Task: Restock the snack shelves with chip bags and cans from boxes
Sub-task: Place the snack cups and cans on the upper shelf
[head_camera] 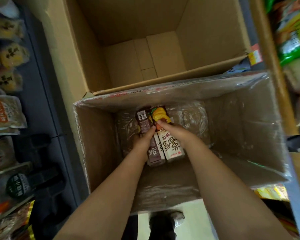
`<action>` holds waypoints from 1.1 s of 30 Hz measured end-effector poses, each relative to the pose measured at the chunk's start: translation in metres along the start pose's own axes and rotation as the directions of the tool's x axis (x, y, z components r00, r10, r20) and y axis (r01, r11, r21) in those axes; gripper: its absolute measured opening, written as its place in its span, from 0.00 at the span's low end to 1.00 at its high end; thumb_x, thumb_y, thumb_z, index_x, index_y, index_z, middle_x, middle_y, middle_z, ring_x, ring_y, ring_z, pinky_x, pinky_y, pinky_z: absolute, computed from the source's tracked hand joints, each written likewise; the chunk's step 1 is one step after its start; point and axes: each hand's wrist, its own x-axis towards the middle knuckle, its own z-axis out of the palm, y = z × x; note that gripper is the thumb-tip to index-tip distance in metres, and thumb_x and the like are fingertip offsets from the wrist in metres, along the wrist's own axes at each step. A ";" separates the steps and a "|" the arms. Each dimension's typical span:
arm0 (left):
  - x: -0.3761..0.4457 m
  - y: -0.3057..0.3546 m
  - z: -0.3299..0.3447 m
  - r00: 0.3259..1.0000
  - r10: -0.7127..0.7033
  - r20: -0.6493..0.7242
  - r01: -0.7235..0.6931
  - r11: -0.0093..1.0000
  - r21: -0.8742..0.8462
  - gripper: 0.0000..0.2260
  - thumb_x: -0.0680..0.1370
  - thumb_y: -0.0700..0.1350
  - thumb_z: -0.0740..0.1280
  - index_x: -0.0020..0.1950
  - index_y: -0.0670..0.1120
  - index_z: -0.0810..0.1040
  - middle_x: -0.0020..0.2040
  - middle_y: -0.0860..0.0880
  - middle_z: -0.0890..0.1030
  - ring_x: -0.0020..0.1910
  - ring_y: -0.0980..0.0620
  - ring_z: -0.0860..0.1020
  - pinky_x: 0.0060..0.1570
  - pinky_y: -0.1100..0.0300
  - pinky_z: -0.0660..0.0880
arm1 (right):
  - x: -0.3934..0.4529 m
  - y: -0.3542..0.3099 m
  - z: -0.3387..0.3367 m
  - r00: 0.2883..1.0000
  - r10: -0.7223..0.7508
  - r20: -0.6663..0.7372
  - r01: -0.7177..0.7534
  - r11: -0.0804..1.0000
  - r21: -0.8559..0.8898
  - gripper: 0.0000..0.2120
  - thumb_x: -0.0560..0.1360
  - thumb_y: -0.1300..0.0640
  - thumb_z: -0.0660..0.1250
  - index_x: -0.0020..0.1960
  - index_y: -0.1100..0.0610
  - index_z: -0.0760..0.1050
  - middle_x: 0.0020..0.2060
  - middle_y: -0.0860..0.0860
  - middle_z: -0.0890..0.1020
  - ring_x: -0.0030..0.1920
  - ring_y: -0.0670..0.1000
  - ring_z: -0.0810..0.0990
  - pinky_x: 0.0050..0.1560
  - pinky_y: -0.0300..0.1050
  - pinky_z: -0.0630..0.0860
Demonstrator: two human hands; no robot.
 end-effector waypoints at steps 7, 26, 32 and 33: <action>-0.156 0.030 0.022 0.914 0.159 0.374 -0.210 0.972 0.101 0.29 0.66 0.51 0.82 0.63 0.49 0.75 0.52 0.42 0.86 0.50 0.41 0.85 0.56 0.40 0.80 | -0.141 0.016 -0.038 0.973 -0.182 -0.139 0.209 0.954 0.216 0.28 0.70 0.38 0.74 0.62 0.54 0.76 0.46 0.56 0.87 0.46 0.57 0.87 0.52 0.54 0.82; -0.541 -0.175 0.073 0.368 0.541 0.757 -0.737 0.666 -0.118 0.14 0.78 0.46 0.70 0.63 0.48 0.78 0.46 0.45 0.86 0.39 0.48 0.85 0.40 0.53 0.80 | -0.556 0.265 -0.071 0.341 -0.563 -0.753 0.917 0.377 0.133 0.31 0.61 0.34 0.75 0.59 0.46 0.77 0.52 0.49 0.86 0.51 0.52 0.86 0.57 0.58 0.80; -0.629 -0.217 0.079 0.071 0.551 0.832 -0.894 0.405 -0.192 0.42 0.61 0.52 0.83 0.73 0.53 0.70 0.55 0.49 0.86 0.51 0.46 0.85 0.51 0.46 0.80 | -0.653 0.306 -0.064 0.081 -0.567 -0.820 0.953 0.286 -0.104 0.22 0.68 0.38 0.71 0.58 0.46 0.77 0.49 0.44 0.86 0.51 0.46 0.85 0.60 0.54 0.78; -0.642 -0.219 0.080 0.038 0.547 0.837 -0.905 0.374 -0.203 0.44 0.59 0.53 0.82 0.73 0.53 0.70 0.55 0.49 0.85 0.52 0.46 0.85 0.51 0.46 0.80 | -0.664 0.310 -0.065 0.060 -0.562 -0.825 0.956 0.271 -0.115 0.22 0.68 0.37 0.71 0.59 0.46 0.78 0.50 0.45 0.86 0.52 0.47 0.85 0.61 0.55 0.78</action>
